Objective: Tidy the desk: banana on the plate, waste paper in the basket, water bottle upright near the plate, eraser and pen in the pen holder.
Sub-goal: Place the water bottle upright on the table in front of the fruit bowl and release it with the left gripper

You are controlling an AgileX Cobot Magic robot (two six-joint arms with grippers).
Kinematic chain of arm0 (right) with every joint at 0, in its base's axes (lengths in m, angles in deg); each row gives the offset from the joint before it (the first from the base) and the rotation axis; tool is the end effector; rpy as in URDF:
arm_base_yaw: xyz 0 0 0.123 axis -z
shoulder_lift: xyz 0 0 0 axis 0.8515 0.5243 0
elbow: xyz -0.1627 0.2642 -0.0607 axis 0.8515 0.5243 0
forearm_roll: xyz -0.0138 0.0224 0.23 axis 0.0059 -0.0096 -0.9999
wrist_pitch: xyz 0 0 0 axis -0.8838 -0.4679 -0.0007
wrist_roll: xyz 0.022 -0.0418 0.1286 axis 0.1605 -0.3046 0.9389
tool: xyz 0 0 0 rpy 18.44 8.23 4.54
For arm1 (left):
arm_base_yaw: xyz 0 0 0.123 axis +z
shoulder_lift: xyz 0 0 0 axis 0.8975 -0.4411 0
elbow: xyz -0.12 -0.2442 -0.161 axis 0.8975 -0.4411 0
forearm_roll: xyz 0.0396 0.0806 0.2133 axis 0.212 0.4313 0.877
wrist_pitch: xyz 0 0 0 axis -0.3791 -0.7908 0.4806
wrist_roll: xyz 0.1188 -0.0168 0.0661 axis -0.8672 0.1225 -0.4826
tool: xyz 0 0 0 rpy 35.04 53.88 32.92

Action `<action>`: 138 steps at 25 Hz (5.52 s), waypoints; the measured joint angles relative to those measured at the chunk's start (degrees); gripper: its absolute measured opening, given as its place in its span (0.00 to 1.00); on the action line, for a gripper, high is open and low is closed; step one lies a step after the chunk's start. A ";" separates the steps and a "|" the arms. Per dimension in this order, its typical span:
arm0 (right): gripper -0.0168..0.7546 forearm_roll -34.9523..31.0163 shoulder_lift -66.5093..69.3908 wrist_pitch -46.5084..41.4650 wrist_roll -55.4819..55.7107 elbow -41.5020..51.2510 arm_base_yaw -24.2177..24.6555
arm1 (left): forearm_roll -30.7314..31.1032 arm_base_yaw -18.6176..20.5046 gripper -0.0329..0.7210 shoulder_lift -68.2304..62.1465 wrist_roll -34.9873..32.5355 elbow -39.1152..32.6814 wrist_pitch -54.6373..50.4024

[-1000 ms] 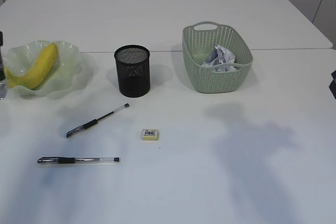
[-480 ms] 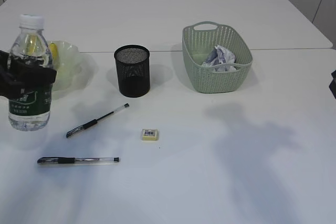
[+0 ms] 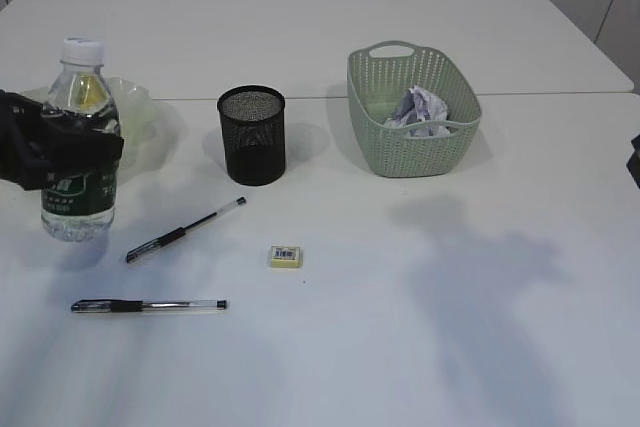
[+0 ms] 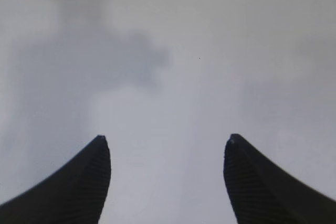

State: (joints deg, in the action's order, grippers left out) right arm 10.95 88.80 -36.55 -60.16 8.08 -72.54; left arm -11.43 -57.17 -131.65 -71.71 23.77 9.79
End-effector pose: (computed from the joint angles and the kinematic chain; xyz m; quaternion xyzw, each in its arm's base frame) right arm 0.2259 0.0268 0.3115 -0.1184 0.9592 -0.0807 0.2438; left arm 0.3236 -0.0606 0.2269 0.2855 0.7880 -0.2275 0.4957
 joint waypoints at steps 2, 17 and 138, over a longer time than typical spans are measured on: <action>0.67 0.00 0.00 0.00 -0.13 0.00 0.00 | 0.11 0.51 0.53 -2.04 -0.05 2.33 -2.10; 0.67 0.98 0.00 0.08 -0.26 0.00 0.00 | 0.13 0.76 0.53 -6.87 -0.29 7.32 -3.81; 0.67 2.80 3.22 0.82 -1.43 0.00 0.00 | -1.41 12.08 0.86 -8.78 -19.29 8.29 -18.79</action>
State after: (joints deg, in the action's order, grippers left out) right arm 13.75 92.02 -35.73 -61.59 8.08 -72.54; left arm -12.84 -45.09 -140.43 -91.00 32.06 -9.00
